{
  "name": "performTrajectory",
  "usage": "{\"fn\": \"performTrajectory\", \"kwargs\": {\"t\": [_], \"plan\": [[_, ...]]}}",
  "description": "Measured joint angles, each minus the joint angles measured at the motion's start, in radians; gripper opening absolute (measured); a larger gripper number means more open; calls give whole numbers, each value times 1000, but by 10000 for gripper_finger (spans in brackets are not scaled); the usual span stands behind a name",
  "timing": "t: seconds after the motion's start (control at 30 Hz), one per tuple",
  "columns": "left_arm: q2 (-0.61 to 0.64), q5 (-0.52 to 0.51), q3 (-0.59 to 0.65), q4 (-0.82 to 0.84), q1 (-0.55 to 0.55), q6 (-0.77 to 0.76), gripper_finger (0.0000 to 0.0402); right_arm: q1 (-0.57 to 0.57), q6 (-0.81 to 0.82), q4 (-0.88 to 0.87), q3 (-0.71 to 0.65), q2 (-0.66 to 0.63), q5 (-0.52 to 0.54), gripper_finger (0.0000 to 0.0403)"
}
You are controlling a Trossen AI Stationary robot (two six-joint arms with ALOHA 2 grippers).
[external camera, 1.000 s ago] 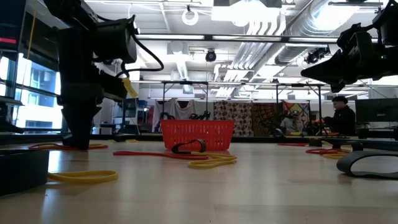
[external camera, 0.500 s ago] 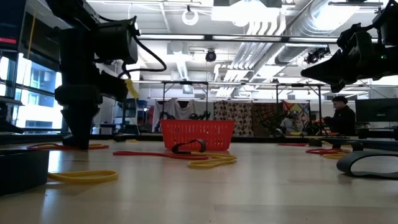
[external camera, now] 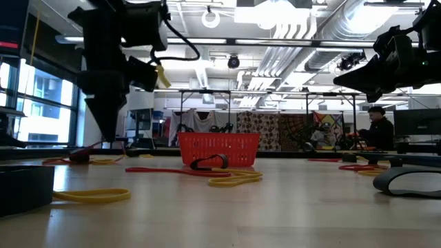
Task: Sort rubber bands into baskets
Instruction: Put the red rubber band into the red bin
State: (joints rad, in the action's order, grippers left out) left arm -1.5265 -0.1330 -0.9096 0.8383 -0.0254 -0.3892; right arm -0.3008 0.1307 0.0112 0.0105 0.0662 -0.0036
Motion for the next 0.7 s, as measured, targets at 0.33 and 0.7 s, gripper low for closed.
{"fn": "performTrajectory", "kwargs": {"t": [0.33,0.7], "plan": [[1,-53,-98,81,0,27,0,0,0,0,0,0,0,0],[1,-35,-98,82,0,53,38,0,0,0,0,0,0,0]]}}
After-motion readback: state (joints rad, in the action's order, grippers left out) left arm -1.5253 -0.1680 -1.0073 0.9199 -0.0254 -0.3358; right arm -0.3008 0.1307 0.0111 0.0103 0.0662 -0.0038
